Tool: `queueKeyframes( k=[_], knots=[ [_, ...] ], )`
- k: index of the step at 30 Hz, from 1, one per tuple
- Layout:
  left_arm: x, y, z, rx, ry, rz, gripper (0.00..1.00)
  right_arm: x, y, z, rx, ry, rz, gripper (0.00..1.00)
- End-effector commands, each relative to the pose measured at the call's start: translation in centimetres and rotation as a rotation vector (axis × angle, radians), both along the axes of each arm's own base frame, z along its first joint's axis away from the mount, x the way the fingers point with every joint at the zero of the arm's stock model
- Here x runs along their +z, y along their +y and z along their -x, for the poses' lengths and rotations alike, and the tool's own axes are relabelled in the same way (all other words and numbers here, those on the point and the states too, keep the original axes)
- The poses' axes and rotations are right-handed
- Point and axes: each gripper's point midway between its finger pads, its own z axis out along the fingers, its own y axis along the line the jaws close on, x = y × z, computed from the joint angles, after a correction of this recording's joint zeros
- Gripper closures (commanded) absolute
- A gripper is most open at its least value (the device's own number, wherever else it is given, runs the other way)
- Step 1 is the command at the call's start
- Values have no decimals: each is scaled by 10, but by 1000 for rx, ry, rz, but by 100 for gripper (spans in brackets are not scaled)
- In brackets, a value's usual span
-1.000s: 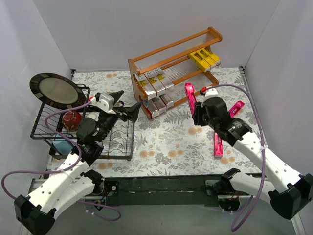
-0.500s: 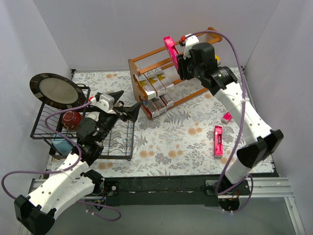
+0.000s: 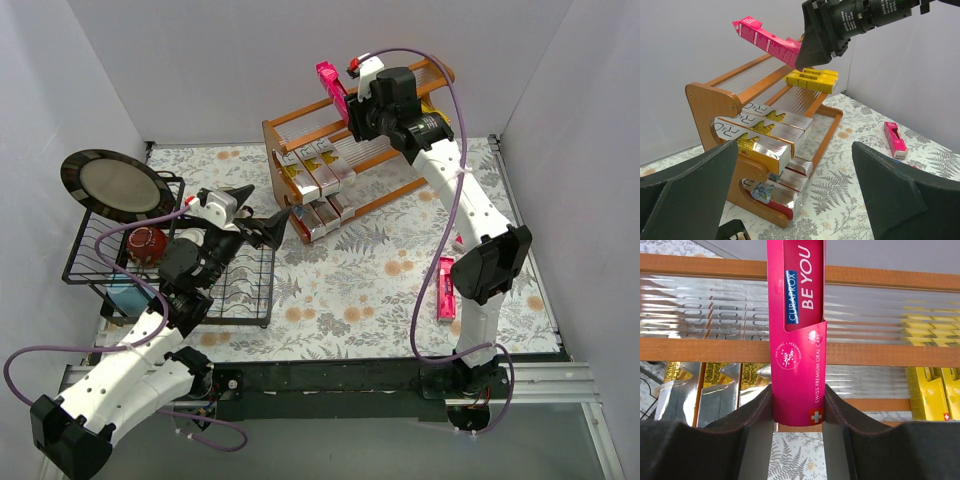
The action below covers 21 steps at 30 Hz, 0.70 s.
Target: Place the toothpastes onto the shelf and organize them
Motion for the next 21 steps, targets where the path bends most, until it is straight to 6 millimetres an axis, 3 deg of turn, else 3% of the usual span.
queueKeyframes(
  k=[1,11,15,21],
  knots=[
    [3,1,-1,13,-12,-4,2,44,3,-15,13,-143,-76,54],
    [1,2,-1,14,-9,-6,2,35,4,-22,6,-133,-87,43],
    [1,2,-1,15,-9,-8,2,31,5,-23,4,-125,-89,43],
    [2,2,-1,15,-11,-6,2,31,6,-28,2,-138,-100,52]
  ],
)
